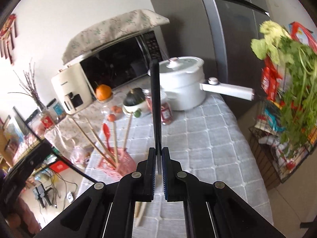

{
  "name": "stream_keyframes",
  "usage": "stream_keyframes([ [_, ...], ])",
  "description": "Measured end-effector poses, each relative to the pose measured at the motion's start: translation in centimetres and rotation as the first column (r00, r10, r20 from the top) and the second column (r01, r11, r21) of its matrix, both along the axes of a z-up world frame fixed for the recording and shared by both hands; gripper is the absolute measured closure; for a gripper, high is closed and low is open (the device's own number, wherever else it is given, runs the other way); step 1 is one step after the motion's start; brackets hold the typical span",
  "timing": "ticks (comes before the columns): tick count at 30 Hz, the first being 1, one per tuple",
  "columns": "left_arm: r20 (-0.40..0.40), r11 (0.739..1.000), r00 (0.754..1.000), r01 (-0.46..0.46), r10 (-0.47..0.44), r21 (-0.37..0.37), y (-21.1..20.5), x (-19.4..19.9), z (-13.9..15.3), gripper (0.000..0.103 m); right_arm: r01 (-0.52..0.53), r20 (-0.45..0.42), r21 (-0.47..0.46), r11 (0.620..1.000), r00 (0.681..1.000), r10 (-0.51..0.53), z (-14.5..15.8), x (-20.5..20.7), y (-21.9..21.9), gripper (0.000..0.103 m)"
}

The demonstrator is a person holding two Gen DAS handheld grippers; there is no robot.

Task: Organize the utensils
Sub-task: 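Carry both black chopsticks over the pink basket and release the left gripper's one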

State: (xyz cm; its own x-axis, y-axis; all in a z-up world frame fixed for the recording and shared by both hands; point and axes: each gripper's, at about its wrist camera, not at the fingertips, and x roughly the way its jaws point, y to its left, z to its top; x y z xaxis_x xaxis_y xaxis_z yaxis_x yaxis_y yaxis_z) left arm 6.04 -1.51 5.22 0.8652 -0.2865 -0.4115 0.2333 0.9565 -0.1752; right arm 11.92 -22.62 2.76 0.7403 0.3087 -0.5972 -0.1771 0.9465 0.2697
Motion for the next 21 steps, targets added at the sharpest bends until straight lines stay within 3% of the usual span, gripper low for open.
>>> stream_keyframes([
  [6,0.05,0.997,0.996,-0.077,0.078,-0.025,2.0,0.8,0.5,0.097,-0.082,0.019,-0.012,0.997,0.996,0.082,0.8,-0.5,3.5,0.097],
  [14,0.035,0.986,0.985,-0.168,0.168,-0.005,3.2,3.2,-1.7,0.097,-0.129,0.043,0.003,0.992,0.991,0.128,1.5,-1.3,5.7,0.097],
  [21,0.018,0.982,0.982,-0.187,0.187,-0.007,3.9,4.6,-3.3,0.097,-0.144,0.076,0.023,0.989,0.987,0.142,2.2,-1.3,7.0,0.097],
])
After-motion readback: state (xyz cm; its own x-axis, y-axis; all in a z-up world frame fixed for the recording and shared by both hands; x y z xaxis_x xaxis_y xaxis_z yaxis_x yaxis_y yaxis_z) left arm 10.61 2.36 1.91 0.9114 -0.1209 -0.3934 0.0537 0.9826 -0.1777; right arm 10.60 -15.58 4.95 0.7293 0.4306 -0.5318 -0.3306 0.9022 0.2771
